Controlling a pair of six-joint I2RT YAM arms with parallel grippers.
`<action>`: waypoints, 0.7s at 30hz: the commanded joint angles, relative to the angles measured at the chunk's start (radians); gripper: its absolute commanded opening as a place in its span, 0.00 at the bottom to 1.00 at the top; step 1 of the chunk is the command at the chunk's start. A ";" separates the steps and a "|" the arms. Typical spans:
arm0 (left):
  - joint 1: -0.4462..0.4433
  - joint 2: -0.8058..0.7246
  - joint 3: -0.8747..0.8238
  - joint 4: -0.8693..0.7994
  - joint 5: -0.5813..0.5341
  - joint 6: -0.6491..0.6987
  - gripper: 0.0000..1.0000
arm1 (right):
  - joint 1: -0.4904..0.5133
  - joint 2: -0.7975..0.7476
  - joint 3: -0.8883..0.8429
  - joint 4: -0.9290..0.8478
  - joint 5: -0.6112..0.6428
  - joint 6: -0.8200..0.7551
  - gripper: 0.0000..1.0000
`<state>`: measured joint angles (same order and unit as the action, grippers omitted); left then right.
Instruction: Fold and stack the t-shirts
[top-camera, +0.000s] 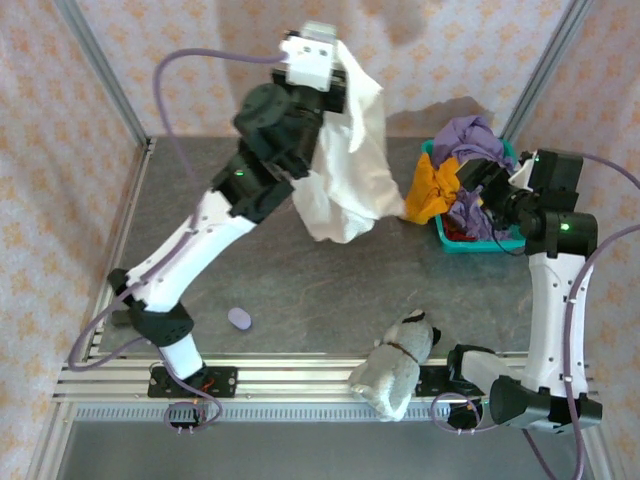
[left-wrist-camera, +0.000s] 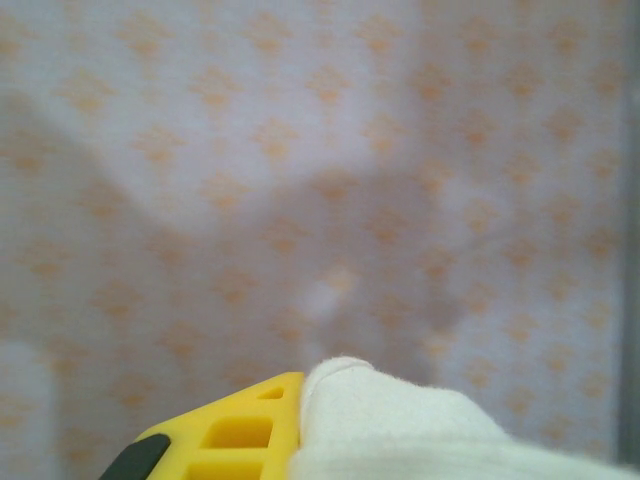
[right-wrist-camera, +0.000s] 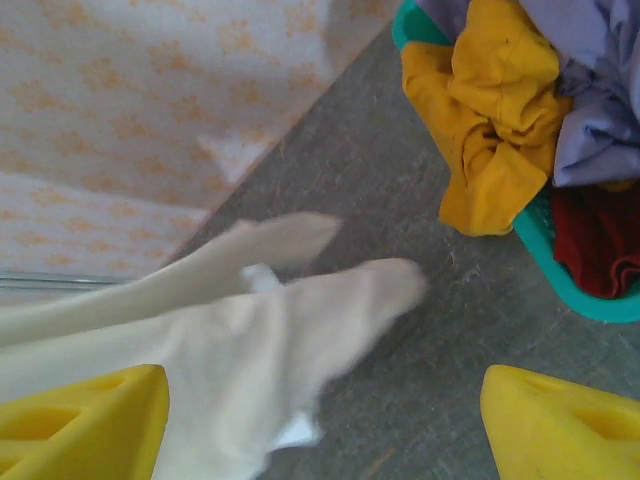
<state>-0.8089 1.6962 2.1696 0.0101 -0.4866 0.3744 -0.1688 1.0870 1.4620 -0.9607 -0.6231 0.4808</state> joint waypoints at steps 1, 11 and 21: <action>0.058 -0.103 -0.073 -0.113 -0.100 0.018 0.12 | 0.006 -0.002 -0.054 0.036 -0.064 -0.019 0.81; 0.172 -0.390 -0.604 -0.369 0.109 -0.363 0.12 | 0.204 0.168 -0.138 0.051 -0.077 -0.035 0.81; -0.004 -0.095 -0.573 -0.391 0.349 -0.620 0.06 | 0.163 0.198 -0.138 0.042 0.029 -0.005 0.84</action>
<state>-0.7490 1.5478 1.5097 -0.3618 -0.2161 -0.1696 0.0319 1.2995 1.3083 -0.9188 -0.6285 0.4706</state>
